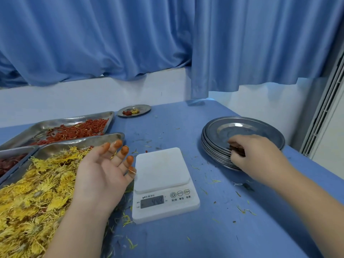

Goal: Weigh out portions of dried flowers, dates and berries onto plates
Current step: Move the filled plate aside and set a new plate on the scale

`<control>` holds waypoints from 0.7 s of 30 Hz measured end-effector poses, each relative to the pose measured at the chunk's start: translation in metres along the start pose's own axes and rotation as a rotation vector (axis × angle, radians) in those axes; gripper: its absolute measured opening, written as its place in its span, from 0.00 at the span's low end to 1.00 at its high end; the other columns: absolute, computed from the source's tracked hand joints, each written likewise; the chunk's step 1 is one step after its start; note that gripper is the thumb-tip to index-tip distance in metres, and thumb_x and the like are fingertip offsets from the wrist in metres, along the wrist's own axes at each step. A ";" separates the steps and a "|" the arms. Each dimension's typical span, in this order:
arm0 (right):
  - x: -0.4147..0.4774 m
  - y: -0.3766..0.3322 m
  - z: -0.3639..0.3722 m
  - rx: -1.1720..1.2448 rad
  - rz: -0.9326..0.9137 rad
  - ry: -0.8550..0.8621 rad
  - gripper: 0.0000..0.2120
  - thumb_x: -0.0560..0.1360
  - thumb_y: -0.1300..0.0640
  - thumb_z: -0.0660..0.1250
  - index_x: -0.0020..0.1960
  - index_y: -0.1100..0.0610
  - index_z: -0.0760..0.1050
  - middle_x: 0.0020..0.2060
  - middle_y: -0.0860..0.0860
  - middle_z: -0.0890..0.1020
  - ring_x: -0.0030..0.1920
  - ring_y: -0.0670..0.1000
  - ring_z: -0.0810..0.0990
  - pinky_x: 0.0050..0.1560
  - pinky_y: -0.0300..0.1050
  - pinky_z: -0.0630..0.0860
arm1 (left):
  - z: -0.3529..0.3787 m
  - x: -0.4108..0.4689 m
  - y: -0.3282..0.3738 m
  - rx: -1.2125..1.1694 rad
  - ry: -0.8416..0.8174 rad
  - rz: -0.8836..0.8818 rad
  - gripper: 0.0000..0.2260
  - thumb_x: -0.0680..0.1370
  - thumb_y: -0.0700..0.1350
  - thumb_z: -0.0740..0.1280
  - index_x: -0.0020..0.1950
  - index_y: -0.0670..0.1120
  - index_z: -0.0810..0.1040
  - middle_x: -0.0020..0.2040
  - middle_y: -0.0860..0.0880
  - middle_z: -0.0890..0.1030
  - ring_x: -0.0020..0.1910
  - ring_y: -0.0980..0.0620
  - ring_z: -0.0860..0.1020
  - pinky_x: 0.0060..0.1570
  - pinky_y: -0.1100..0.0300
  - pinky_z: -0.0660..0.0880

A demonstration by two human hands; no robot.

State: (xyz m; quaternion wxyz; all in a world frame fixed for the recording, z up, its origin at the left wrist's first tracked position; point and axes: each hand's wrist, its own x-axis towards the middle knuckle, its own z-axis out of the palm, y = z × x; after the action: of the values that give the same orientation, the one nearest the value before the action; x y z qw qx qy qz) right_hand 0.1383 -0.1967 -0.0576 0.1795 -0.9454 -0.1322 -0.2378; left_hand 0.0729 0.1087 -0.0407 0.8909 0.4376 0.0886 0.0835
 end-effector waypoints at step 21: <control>-0.001 -0.005 0.001 -0.030 -0.081 0.123 0.05 0.67 0.64 0.70 0.42 0.58 0.80 0.37 0.52 0.82 0.41 0.57 0.78 0.41 0.50 0.76 | 0.000 -0.006 0.000 -0.029 -0.007 -0.009 0.10 0.77 0.50 0.61 0.43 0.48 0.79 0.38 0.50 0.79 0.33 0.51 0.78 0.41 0.57 0.69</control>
State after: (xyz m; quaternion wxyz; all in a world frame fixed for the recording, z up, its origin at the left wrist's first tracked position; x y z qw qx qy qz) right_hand 0.1366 -0.1918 -0.0576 0.1633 -0.9255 -0.1554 -0.3044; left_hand 0.0676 0.1073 -0.0398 0.8978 0.4246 0.0862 0.0793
